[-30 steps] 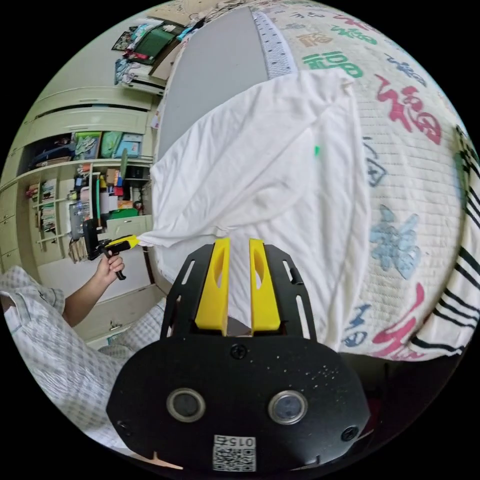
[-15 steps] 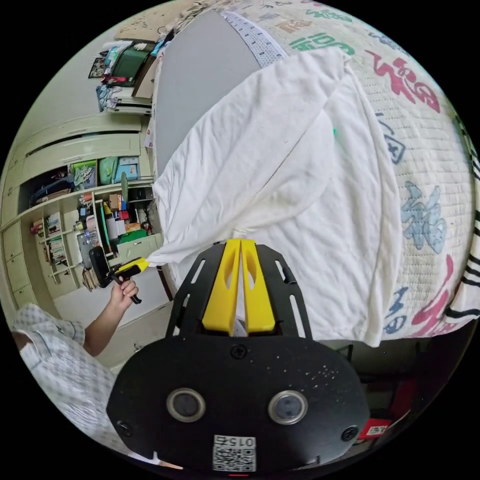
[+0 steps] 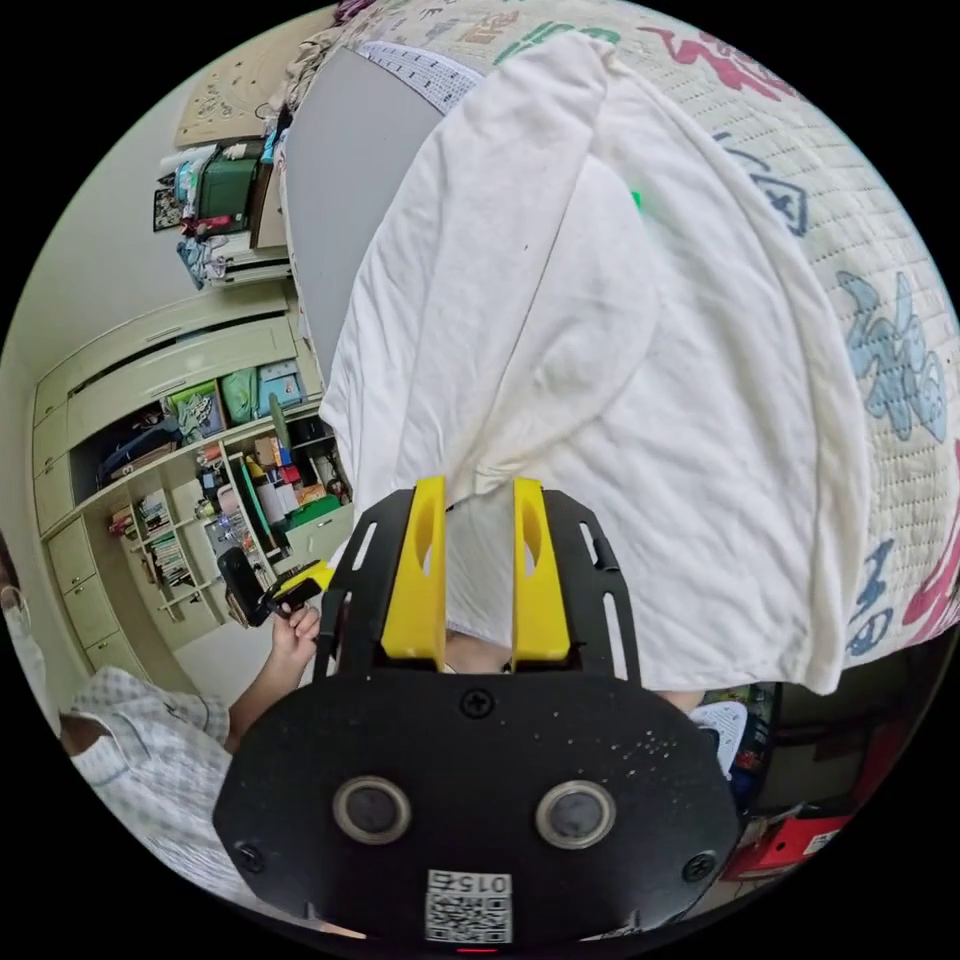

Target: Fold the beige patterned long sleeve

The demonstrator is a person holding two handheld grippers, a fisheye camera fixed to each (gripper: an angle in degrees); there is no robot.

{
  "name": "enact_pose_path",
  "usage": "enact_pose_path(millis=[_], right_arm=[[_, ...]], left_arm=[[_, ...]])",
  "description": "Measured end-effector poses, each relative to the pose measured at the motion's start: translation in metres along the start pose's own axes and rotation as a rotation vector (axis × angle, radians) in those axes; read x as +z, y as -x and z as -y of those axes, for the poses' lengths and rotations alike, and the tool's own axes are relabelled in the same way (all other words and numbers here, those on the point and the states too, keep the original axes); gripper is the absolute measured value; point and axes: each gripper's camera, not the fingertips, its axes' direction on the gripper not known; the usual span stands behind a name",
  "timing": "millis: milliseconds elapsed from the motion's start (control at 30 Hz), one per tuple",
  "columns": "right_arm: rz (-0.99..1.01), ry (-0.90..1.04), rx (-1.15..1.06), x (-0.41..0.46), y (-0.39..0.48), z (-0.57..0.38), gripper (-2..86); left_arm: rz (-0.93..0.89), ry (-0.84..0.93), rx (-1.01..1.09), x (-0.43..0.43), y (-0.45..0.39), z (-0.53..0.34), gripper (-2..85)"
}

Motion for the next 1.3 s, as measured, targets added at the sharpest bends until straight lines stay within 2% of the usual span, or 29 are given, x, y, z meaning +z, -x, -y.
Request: enact_pose_path(millis=[100,200,533,667,767,900,1000,1133,1233,1300], right_arm=[[-0.041,-0.010,0.093,0.026,0.004,-0.003,6.2],[0.016,-0.057,0.142,0.030,0.006,-0.020,2.5],[-0.105,-0.068,0.074,-0.017,0.041,-0.110,0.4],[-0.170,-0.035,0.075,-0.017,0.047,-0.144,0.1],[-0.245,0.022,0.094,0.009,0.037,-0.155,0.1],[-0.207,0.078,0.148,0.050,0.018,-0.158,0.3],[-0.188,0.088,0.173,0.063,0.011,-0.163,0.6],[-0.238,-0.012,0.144,0.036,0.008,-0.173,3.8],[-0.201,-0.078,0.116,0.019,0.001,-0.174,7.4],[-0.144,-0.098,0.092,0.019,-0.003,-0.173,8.7]], left_arm=[[-0.007,0.003,-0.016,0.005,0.012,-0.006,-0.5],[-0.022,-0.001,-0.023,0.011,0.023,-0.010,-0.5],[0.009,0.062,0.082,0.040,0.029,-0.038,-0.5],[0.063,0.157,0.166,0.074,0.022,-0.056,-0.6],[0.113,0.243,0.181,0.112,0.032,-0.070,-0.5],[0.249,0.320,0.134,0.165,0.066,-0.089,-0.4],[0.208,0.316,0.020,0.185,0.096,-0.094,-0.2],[0.157,0.341,-0.003,0.196,0.114,-0.101,0.6],[0.221,0.371,-0.001,0.188,0.120,-0.098,2.3],[0.267,0.357,0.091,0.170,0.106,-0.085,3.6]])
